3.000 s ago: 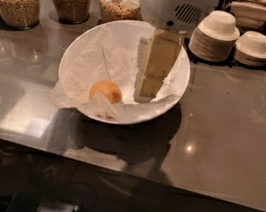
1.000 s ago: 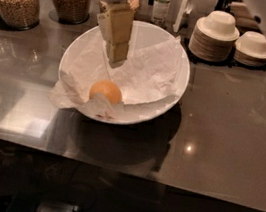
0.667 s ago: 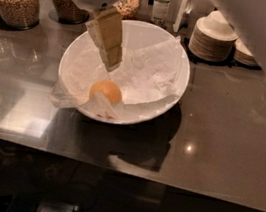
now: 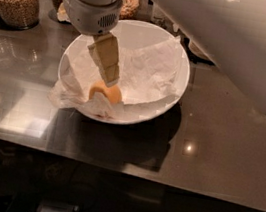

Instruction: Pick orange from white bowl

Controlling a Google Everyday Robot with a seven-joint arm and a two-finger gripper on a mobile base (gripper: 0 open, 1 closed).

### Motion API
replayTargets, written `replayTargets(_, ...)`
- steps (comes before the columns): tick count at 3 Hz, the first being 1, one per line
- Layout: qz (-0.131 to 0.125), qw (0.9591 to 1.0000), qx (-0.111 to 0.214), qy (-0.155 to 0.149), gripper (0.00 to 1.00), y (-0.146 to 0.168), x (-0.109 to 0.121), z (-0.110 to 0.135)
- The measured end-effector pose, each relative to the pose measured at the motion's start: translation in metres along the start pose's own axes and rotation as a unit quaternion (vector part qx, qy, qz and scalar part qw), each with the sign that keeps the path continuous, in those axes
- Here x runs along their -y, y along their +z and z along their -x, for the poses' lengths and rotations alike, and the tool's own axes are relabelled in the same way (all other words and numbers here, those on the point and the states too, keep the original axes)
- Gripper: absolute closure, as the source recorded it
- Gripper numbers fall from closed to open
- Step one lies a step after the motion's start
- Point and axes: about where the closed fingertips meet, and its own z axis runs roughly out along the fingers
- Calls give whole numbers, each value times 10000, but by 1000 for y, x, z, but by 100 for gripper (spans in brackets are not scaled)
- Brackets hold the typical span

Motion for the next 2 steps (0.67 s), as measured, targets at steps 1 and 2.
replayTargets(1,58,9993,-98,360,0,21,0,-22)
replayTargets(2,-10,9983,-362,463,0,28,-1,-43)
